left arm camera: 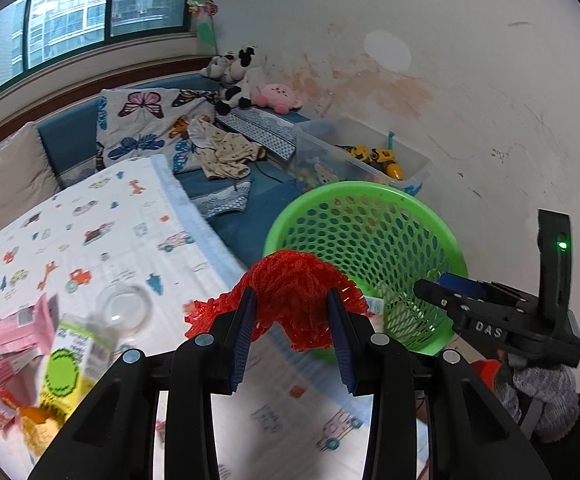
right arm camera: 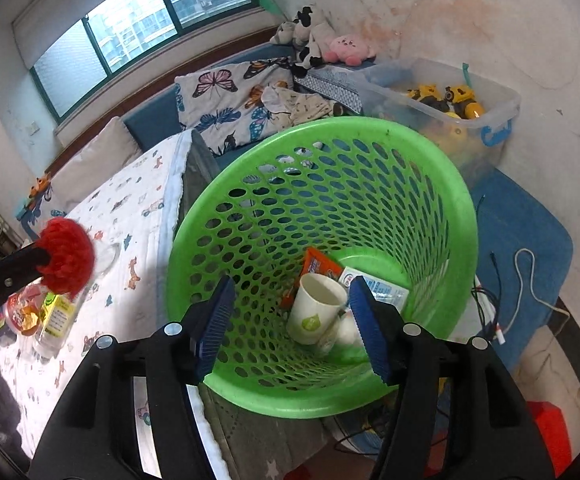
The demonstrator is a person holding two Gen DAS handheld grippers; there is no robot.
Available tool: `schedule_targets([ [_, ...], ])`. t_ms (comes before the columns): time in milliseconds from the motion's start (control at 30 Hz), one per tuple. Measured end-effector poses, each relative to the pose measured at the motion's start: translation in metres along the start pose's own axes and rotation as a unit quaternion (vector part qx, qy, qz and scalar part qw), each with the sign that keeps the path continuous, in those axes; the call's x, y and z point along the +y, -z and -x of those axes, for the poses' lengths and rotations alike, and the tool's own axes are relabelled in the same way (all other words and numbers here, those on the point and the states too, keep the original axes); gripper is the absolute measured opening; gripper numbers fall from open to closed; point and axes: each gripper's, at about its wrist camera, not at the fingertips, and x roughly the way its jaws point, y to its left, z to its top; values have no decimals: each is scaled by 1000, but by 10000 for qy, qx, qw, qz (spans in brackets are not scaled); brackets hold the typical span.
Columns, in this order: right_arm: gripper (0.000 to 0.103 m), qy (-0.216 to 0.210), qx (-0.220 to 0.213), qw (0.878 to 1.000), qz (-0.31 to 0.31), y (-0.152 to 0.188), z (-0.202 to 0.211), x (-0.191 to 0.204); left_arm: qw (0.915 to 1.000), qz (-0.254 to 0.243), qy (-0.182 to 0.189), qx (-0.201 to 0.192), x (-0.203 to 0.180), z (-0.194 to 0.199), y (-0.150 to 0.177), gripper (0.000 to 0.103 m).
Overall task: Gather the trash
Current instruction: 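Drop the crumpled tissue into the green basket with the right gripper, then drop the red mesh net into the green basket with the left gripper, then grasp the orange crumpled wrapper on the sheet with the right gripper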
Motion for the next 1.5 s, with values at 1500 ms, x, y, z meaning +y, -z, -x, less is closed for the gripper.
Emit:
schedule_targets([
  [1500,69,-473,-216,9982,301,22,32,59,9962,663,-554,-75,75,45,58,64],
])
